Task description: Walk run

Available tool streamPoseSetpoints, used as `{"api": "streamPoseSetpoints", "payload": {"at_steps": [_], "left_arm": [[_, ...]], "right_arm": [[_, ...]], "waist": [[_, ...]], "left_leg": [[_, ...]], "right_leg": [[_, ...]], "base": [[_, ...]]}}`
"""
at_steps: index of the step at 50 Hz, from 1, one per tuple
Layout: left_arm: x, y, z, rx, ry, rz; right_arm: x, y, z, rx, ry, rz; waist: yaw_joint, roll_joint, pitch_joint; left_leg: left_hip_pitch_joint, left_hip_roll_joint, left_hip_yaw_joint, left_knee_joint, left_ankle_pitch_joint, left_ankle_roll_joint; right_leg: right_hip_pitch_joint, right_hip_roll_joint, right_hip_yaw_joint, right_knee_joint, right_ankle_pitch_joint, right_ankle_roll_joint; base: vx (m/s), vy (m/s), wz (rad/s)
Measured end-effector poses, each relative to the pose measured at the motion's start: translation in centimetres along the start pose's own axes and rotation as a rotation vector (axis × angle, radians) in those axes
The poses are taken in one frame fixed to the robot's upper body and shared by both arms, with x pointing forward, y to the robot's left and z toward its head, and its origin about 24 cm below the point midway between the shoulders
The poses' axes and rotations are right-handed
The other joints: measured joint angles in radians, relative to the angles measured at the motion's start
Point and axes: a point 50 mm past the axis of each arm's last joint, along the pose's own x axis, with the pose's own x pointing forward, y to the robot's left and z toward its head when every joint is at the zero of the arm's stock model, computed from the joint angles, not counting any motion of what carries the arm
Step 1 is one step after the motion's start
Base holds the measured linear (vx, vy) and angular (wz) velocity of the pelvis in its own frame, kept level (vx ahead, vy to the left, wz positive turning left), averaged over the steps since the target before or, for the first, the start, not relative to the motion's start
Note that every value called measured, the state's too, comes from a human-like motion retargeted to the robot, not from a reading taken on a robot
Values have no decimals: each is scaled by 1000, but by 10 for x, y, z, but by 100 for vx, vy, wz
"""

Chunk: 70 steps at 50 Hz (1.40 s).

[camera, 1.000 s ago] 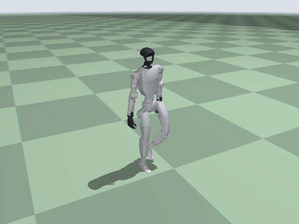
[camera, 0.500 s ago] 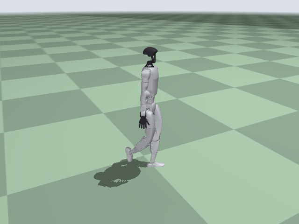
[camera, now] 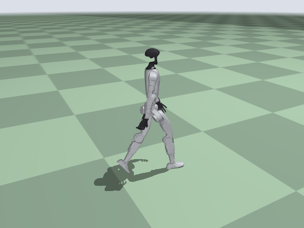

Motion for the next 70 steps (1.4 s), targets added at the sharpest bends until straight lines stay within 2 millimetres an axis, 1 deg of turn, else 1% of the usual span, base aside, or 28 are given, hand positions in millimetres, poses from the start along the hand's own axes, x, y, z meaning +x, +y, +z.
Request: {"api": "streamPoseSetpoints", "payload": {"at_steps": [2,5,8,13,17,20,23,25,27,30,32,33,35,37,40,42,46,48,50,52,55,56,57,60,62,63,65,70], "left_arm": [[-12,-7,-52,-10,207,-53],[-36,-7,-109,43,448,-56],[-53,-12,-141,70,560,-28],[-79,-28,-184,-71,581,-18],[-101,-33,-209,-206,651,-22],[-116,-40,-224,-275,739,-11],[-125,-44,-233,-320,810,15],[-127,-46,-235,-339,827,10],[-122,-50,-231,-344,801,0],[-109,-46,-219,-346,704,16],[-95,-37,-202,-369,630,36],[-82,-32,-186,-376,582,37],[-57,-24,-152,-372,468,49],[-29,-16,-103,-319,296,60],[-4,-5,-24,-198,-2,71],[2,0,27,-105,-174,66],[-2,5,115,71,-424,39],[-7,8,146,149,-494,34],[-11,11,164,209,-520,39],[-11,15,163,238,-496,54],[-5,19,134,218,-397,79],[-3,20,115,198,-342,81],[-1,20,94,175,-281,80],[0,12,17,88,-35,56],[-8,5,-34,27,165,31],[-14,1,-56,-4,261,9],[-29,-8,-97,-54,417,-44],[-74,-29,-176,-98,640,-74]], "right_arm": [[-3,-10,12,50,-47,-27],[-10,-20,37,112,-87,-18],[-22,-32,75,129,-187,-40],[-62,-66,150,28,-529,-218],[-101,-97,185,-65,-718,-423],[-122,-117,194,-102,-758,-566],[-121,-121,191,-109,-707,-615],[-109,-115,183,-108,-644,-582],[-88,-101,166,-108,-562,-498],[-53,-70,129,-122,-420,-323],[-33,-49,101,-153,-304,-215],[-28,-43,89,-158,-250,-176],[-15,-22,63,-165,-139,-98],[-6,-5,40,-169,-53,-41],[3,20,11,-211,20,27],[7,34,-7,-249,57,64],[9,51,-36,-297,136,132],[9,57,-45,-301,175,173],[8,61,-51,-293,201,216],[8,60,-55,-269,213,240],[6,49,-55,-213,229,222],[6,46,-54,-185,230,202],[6,43,-51,-157,227,179],[5,29,-32,-102,171,94],[1,13,-5,-126,103,47],[-2,3,12,-150,66,19],[-12,-20,51,-199,-27,-66],[-59,-66,146,-266,-398,-352]], "waist": [[8,1,0],[26,6,14],[89,-85,-18],[250,-182,20],[339,-170,49],[377,-162,67],[351,-166,64],[371,-171,57],[417,-190,32],[450,-177,-19],[390,-203,-13],[353,-224,7],[379,-170,22],[354,-78,15],[305,-48,30],[233,-31,36],[128,-54,60],[84,-78,84],[75,-101,105],[96,-97,98],[88,-97,50],[59,-90,35],[33,-82,21],[13,-76,15],[25,-76,35],[28,-83,41],[68,-147,22],[192,-206,57]], "left_leg": [[-71,27,89,209,180,-109],[-233,139,225,596,240,-159],[-350,87,348,600,122,-15],[-607,66,463,499,-137,106],[-707,75,484,130,-202,208],[-727,85,606,-157,-284,248],[-701,17,618,-330,-372,235],[-676,36,639,-300,-370,217],[-648,70,732,-234,-371,252],[-626,91,659,-180,-297,294],[-620,15,440,-79,-368,294],[-591,-23,446,-37,-406,294],[-490,71,560,-65,-424,294],[-432,110,475,-128,-421,293],[-341,96,402,-177,-428,274],[-292,87,340,-196,-439,267],[-183,22,200,-208,-488,263],[-112,2,134,-207,-515,253],[-36,-4,100,-212,-535,234],[7,13,105,-205,-527,199],[29,19,107,-162,-411,114],[30,31,85,-126,-314,71],[26,41,64,-82,-204,23],[-47,51,69,186,146,-136],[-166,112,168,471,240,-152],[-218,116,178,562,240,-144],[-298,82,305,579,137,-52],[-551,109,474,553,-158,50]], "right_leg": [[24,57,114,61,-56,-77],[151,50,-74,41,-116,-116],[223,17,-16,-2,-147,-113],[381,58,68,-119,-154,-107],[484,132,15,-162,-198,-124],[568,165,-4,-168,-243,-132],[638,181,-45,-153,-245,-125],[677,183,-48,-121,-176,-94],[698,144,-64,-67,-1,-40],[684,127,-67,75,365,46],[557,125,-17,445,423,48],[500,80,-41,633,423,41],[449,119,-46,680,423,16],[361,199,-72,613,363,-15],[230,167,-68,584,197,-44],[154,103,-90,485,99,-43],[70,-36,-111,150,45,4],[34,-54,-57,-10,-2,-4],[12,-45,63,-149,-61,84],[-19,-46,94,-203,-80,135],[-40,-30,65,-88,-97,54],[-26,-60,-53,-69,-40,52],[-11,-71,-102,-48,1,49],[41,10,122,36,-28,1],[126,29,28,35,-80,-37],[167,22,-14,17,-86,-41],[226,-15,9,-17,-103,-42],[380,54,78,-108,-119,-69]], "base": [[123,-46,63],[101,-44,35],[87,-37,-34],[83,-29,-93],[90,-23,-40],[100,-14,-7],[114,-9,42],[122,-6,-35],[135,-2,-99],[144,0,-37],[148,-10,135],[108,-5,138],[89,11,59],[101,13,117],[101,-8,181],[112,-17,242],[87,-24,195],[96,-42,156],[102,-53,69],[104,-56,2],[105,-53,33],[100,-49,105],[125,-69,135],[134,-78,61],[120,-66,4],[95,-54,-21],[82,-45,-59],[95,-41,-107]]}}
